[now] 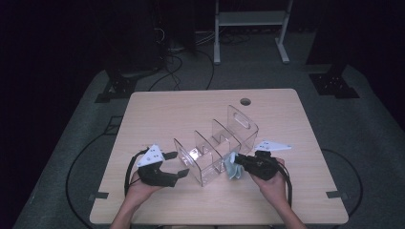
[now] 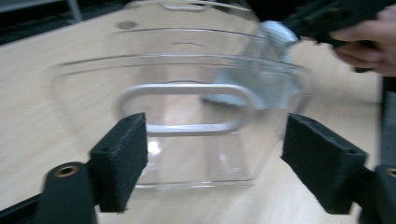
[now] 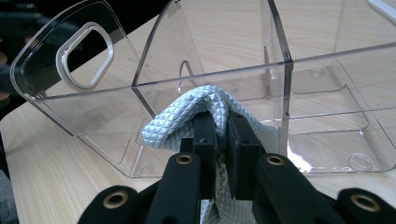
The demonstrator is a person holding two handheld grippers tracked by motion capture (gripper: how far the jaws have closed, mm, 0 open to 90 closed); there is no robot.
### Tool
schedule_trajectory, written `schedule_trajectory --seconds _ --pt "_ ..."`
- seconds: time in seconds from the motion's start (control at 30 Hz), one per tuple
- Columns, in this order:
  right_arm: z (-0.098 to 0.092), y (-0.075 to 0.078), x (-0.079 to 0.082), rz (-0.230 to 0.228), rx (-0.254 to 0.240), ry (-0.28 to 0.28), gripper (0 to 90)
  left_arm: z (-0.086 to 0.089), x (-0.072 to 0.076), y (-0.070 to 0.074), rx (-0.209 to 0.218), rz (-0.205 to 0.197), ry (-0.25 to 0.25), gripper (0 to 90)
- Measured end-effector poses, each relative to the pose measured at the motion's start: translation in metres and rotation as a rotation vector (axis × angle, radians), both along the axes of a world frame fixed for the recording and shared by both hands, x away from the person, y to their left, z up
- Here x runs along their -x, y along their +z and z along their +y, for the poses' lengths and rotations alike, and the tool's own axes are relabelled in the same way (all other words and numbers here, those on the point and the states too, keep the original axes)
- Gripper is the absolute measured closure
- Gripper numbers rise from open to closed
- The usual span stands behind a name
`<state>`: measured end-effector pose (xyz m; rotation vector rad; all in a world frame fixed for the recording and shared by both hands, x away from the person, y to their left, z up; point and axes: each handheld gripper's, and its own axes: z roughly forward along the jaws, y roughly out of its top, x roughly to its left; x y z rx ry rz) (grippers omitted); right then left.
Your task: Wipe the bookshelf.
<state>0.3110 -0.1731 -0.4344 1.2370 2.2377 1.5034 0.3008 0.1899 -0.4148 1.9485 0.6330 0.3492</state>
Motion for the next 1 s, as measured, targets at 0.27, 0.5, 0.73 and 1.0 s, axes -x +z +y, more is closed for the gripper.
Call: schedule_trajectory --seconds 0.27,0.5,0.73,1.0 --pt "0.000 0.000 0.000 0.000 -0.002 0.003 83.0 0.009 -0.027 -0.007 -0.027 0.021 0.132 18.1" --pt "0.000 0.000 -0.001 0.000 -0.007 0.004 82.9 0.002 -0.038 -0.010 -0.038 0.029 0.173 10.5" --pt "0.000 0.000 -0.001 0.001 -0.006 0.003 82.8 -0.004 -0.048 -0.010 -0.028 0.044 0.179 17.4" --pt "0.000 0.000 0.000 0.001 -0.005 0.004 82.8 -0.014 -0.051 -0.012 -0.037 0.047 0.233 35.2"
